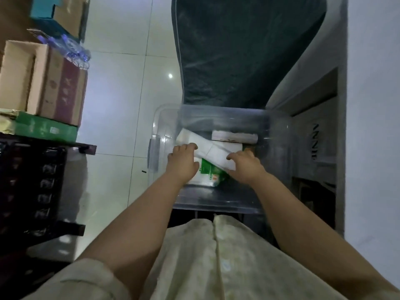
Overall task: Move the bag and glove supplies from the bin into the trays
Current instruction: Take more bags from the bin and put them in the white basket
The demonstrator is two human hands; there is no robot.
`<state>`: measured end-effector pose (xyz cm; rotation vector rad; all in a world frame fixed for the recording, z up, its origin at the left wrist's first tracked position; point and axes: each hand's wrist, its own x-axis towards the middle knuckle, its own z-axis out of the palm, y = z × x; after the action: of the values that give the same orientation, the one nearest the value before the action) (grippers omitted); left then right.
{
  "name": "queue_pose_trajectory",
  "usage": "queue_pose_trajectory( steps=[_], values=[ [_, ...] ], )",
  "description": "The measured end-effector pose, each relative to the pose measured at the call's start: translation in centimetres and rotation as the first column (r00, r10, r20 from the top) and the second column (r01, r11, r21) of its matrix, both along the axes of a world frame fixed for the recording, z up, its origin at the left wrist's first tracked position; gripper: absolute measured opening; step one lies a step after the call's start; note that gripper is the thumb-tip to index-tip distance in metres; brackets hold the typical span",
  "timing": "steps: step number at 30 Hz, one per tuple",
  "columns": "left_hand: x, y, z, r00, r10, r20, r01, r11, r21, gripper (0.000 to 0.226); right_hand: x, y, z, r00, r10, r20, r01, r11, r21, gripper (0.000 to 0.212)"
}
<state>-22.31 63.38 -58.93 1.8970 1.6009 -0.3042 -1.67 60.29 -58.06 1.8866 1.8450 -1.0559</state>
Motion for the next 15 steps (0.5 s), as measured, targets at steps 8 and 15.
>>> queue_pose_trajectory(
  steps=[8,15],
  values=[
    [2.9,4.9,-11.1,0.948,-0.309,-0.072,0.3,0.948,-0.108,0.063,1.7,2.6,-10.1,0.957,-0.278,-0.075,0.269,0.957,-0.111,0.053],
    [4.3,6.1,-18.9,0.856,-0.496,-0.148,0.489,0.868,-0.085,0.066,1.5,1.7,-16.2,0.848,-0.506,-0.158,0.51,0.86,-0.016,0.045]
  ],
)
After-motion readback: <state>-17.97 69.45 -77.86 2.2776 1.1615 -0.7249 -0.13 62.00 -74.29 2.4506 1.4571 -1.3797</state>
